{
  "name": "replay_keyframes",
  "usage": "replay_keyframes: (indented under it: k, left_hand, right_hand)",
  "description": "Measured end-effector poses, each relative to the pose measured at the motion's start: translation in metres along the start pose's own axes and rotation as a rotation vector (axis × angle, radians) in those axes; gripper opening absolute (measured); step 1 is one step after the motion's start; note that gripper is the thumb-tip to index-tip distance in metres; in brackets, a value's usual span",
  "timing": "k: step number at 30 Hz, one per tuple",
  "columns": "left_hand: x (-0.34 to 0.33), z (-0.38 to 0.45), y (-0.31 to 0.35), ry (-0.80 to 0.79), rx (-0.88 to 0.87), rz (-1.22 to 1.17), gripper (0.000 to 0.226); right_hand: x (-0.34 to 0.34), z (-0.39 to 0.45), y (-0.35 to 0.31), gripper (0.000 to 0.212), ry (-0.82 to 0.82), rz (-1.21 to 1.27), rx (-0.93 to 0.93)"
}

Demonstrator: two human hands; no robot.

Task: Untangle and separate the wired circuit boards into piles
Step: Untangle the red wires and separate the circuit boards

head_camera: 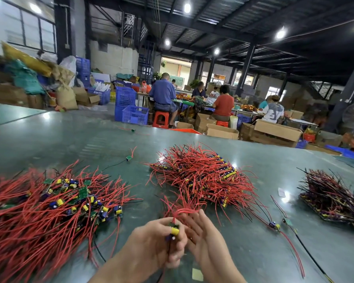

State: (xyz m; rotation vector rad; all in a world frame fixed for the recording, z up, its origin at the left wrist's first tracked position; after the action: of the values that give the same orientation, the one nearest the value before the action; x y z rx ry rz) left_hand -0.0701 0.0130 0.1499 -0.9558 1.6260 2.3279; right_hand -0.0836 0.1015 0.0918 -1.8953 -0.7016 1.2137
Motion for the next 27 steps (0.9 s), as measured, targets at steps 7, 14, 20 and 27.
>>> replay_keyframes:
  k: [7,14,20,27]
  left_hand:
    - [0.026,-0.002,-0.010,0.256,0.040,-0.005,0.015]
    - [0.051,-0.001,-0.031,0.478,0.096,0.370,0.008]
    - [0.048,-0.004,-0.019,0.506,-0.020,0.473,0.013]
    - [0.052,-0.005,-0.028,0.566,0.070,0.437,0.007]
  right_hand:
    - [-0.004,-0.008,-0.017,0.049,0.032,-0.345,0.103]
    - [-0.025,-0.023,-0.032,0.021,-0.124,-0.486,0.360]
    - [-0.028,-0.032,-0.044,0.031,-0.091,-0.605,0.501]
    - [-0.009,-0.032,-0.053,0.026,0.101,-0.593,0.605]
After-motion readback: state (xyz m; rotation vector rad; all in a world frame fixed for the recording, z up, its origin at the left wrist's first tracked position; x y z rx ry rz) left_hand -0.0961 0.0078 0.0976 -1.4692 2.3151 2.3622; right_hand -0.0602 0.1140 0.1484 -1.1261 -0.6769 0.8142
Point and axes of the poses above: each hand's wrist, its own z-axis towards the middle knuckle, its own x-axis out of the back of the hand, y = z × x, the point moved 10 cm from there along z, towards the middle knuckle, and after that the axes turned 1 degree about -y, right-handed, at the moved point
